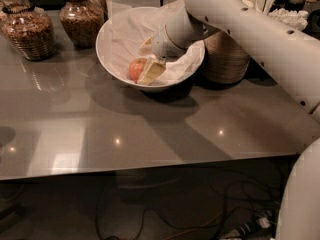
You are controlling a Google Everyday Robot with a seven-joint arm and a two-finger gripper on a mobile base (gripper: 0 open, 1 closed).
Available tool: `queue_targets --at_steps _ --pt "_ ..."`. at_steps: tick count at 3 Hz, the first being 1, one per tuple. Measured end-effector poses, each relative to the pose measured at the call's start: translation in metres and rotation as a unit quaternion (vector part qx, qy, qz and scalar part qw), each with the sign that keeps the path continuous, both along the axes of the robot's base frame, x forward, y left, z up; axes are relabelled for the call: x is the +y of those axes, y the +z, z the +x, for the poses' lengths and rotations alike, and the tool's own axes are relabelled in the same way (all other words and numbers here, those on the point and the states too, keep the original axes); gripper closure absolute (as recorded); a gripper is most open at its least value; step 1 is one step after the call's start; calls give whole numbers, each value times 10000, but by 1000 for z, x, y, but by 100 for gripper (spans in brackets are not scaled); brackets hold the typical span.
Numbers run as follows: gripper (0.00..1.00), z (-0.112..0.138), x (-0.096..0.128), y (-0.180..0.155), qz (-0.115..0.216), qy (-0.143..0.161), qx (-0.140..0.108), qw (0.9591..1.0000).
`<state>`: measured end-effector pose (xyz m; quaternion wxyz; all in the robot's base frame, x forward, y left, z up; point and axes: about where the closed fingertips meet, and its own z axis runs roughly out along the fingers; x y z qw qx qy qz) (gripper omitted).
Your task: Pick apple from white bowl
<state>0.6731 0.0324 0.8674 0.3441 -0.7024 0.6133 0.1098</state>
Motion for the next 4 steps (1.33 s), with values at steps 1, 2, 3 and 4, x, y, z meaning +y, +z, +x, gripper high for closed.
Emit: queue_targets --at_steps 1,2,3,4 --pt "36 3 6 -10 -20 50 158 9999" --pt "52 5 9 -17 -38 68 254 9996" --pt "73 5 9 -17 -37 68 251 9997" --pt "96 5 4 1 18 61 57 10000"
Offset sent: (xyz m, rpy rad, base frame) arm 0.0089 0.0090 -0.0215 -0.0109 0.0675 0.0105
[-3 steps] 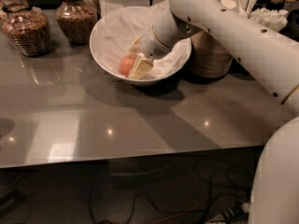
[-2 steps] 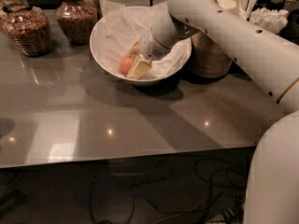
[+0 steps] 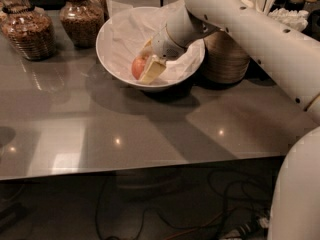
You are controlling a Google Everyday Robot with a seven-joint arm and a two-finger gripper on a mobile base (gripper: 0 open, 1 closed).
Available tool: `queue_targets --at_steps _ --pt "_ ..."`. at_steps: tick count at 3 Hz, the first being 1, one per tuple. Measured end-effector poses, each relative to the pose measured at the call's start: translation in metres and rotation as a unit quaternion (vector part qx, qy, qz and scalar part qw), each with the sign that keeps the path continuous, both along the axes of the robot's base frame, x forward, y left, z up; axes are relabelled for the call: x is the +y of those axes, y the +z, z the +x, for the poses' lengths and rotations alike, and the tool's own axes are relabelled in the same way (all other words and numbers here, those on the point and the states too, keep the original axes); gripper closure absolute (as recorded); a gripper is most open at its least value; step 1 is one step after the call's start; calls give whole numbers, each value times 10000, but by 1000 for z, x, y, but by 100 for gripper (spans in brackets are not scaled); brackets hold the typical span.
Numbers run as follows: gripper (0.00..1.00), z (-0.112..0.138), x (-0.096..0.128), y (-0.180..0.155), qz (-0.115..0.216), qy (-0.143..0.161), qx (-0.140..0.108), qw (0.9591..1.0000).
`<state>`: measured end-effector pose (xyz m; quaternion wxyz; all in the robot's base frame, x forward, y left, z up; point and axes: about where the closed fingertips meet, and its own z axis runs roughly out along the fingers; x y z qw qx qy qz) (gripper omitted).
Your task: Pick apple from white bowl
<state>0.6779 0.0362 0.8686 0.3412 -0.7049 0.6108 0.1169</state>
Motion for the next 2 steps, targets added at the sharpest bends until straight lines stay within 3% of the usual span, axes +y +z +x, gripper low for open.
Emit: queue_targets --at_steps 1,2 --pt "100 -6 -8 35 352 68 -276 9990" --pt "100 -20 -31 71 755 61 -395 9963"
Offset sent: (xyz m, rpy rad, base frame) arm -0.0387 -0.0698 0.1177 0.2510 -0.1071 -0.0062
